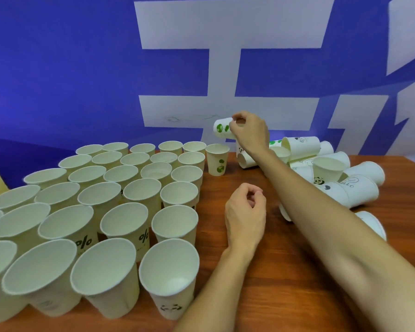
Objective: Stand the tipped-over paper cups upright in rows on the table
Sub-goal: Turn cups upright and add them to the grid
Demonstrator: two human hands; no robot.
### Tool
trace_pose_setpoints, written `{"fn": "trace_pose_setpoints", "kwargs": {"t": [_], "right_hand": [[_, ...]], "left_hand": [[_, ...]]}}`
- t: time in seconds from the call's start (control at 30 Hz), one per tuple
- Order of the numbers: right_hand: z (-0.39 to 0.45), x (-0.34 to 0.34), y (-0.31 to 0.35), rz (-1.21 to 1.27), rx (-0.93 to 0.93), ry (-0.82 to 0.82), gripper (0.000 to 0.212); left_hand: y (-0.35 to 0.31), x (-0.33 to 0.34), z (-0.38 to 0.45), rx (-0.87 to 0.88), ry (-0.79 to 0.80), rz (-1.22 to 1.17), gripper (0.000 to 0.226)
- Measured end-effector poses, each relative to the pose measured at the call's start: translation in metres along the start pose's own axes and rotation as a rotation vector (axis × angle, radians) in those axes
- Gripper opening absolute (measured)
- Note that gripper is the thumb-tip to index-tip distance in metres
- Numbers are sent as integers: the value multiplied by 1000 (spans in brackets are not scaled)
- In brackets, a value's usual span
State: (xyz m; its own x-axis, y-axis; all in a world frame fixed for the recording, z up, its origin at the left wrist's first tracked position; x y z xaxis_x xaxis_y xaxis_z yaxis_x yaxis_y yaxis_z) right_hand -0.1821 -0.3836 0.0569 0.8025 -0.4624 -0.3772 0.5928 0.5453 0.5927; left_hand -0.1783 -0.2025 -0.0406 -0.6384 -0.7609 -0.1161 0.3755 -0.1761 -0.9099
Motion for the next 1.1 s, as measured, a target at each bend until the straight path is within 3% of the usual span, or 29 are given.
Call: {"fn": "trace_pose_setpoints", "kwargs": {"t": [0.13,0.4,0.7,0.87,1.1], "right_hand": [[-16,-30,11,111,-84,-75,21],[-51,-73,9,215,-159,71,31],[-68,-52,-2,79,-250,369,28],[-70,-28,-5,1,-273,457,28],[-72,-10,-6,-58,-285,481,33]], "left_hand": [[-15,-4,-7,80,54,-87,15],[-45,-8,-30,173,114,-205,19],[-12,-12,-11,56,-24,-42,25],[12,-20,4,-65,-160,17,22],[15,-16,4,-34,-137,89,21]]}}
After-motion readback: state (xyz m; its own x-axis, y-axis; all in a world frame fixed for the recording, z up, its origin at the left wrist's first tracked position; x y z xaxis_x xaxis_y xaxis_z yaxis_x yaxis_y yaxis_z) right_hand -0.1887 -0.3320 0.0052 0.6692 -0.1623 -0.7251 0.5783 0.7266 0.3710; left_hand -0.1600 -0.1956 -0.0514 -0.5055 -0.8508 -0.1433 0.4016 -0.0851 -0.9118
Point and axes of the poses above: each hand's wrist, its own z-axis towards the middle knuckle, its own x-axis out of the palm, y = z × x, the point moved 4 cm from there along z, towards the middle knuckle, and after that the axes turned 14 degrees about -y, right-handed, at the moved point
